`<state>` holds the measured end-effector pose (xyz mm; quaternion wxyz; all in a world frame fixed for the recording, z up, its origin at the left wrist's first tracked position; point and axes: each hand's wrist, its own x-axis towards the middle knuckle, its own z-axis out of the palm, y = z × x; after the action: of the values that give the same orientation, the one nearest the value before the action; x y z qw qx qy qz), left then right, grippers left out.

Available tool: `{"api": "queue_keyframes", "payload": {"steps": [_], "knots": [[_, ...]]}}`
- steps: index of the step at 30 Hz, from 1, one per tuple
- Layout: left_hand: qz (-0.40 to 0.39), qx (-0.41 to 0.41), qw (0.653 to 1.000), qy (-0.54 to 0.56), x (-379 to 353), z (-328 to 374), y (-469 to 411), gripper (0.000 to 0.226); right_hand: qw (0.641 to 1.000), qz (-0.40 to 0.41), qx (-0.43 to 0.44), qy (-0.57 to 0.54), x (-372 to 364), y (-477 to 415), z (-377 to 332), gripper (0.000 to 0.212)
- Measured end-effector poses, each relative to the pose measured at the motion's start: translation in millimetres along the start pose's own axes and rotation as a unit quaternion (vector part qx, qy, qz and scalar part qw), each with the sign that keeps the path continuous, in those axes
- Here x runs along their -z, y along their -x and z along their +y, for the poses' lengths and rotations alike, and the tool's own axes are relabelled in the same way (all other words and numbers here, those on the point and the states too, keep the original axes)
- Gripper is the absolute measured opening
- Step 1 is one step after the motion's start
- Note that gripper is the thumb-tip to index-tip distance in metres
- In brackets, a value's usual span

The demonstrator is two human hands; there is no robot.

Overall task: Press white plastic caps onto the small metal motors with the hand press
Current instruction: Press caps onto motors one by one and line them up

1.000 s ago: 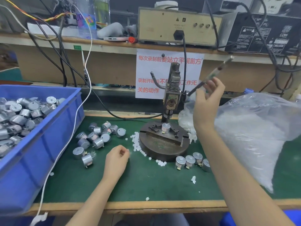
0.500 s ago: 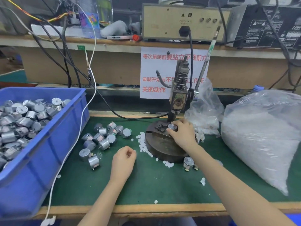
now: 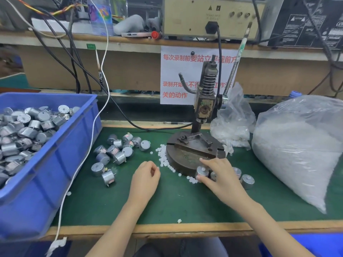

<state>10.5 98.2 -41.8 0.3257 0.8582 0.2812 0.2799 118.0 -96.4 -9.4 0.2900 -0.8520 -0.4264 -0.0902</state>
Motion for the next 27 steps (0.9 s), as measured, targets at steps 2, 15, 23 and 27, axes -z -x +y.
{"api": "queue_keyframes", "payload": {"steps": [2, 15, 23, 27], "knots": [[-0.029, -0.053, 0.995, -0.081, -2.6, 1.1, 4.3, 0.012, 0.998, -0.034, 0.036, 0.03, -0.9, 10.1, 3.9, 0.043], [-0.1, -0.206, 0.95, -0.214, -8.8, 1.0, 8.6, 0.036, 0.988, 0.024, 0.047, 0.143, -0.2, 23.6, 2.9, 0.041], [-0.091, -0.202, 0.953, -0.207, -11.5, -1.9, 7.3, 0.034, 0.962, -0.228, 0.111, -0.1, -0.2, 34.6, -43.5, 0.027], [-0.077, -0.186, 0.96, -0.193, -10.1, -1.6, 8.9, 0.033, 0.942, -0.293, 0.129, -0.101, -7.9, 31.3, -54.7, 0.028]]}}
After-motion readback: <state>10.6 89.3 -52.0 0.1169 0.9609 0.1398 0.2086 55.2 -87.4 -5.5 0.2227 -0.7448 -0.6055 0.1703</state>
